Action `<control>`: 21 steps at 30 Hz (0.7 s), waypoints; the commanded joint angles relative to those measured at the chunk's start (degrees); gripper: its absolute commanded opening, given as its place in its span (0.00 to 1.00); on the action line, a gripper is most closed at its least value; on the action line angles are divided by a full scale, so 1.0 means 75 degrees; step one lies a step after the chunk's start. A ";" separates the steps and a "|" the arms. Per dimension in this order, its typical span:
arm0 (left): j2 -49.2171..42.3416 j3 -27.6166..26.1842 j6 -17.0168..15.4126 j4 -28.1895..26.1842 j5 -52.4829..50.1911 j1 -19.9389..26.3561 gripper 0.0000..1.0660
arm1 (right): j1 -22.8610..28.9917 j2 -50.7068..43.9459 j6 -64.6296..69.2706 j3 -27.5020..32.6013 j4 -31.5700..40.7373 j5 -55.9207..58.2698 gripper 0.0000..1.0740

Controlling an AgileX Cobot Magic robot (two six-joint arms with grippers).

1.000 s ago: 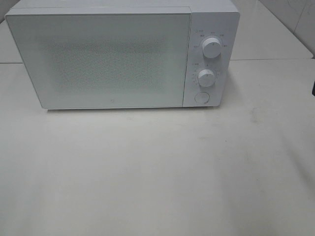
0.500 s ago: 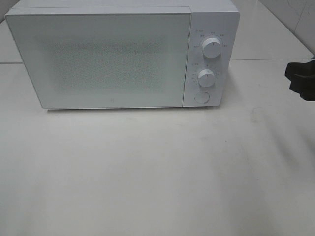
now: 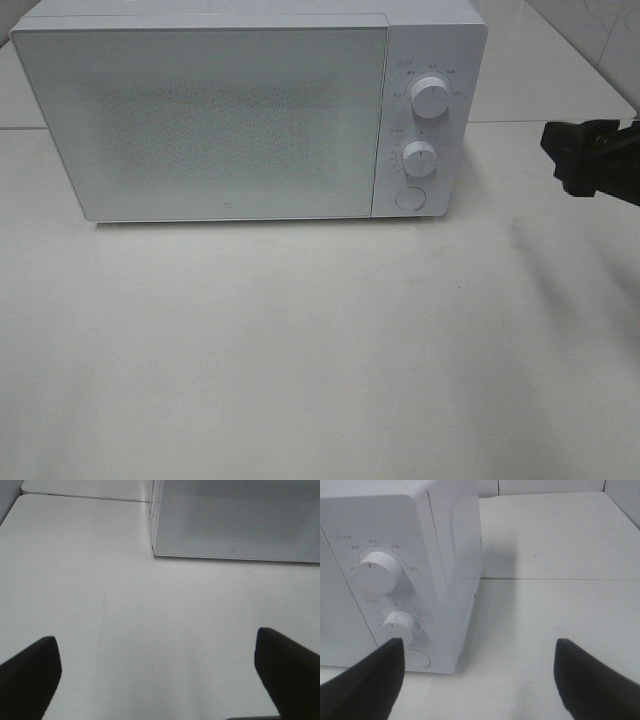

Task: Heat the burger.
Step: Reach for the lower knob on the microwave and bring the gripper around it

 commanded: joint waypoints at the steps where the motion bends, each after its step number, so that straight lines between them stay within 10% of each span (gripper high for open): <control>1: -0.0168 0.0023 0.0031 -0.0061 0.0008 0.0023 0.93 | 0.0015 0.0611 -0.0359 0.0008 0.0336 -0.0497 0.73; 11: -0.0168 0.0023 0.0031 -0.0061 0.0008 0.0023 0.93 | 0.2017 0.2292 -0.2995 0.0008 0.3522 -0.2536 0.71; 21: -0.0168 0.0023 0.0031 -0.0061 0.0008 0.0023 0.93 | 0.3430 0.3476 -0.3178 -0.0008 0.4408 -0.4446 0.71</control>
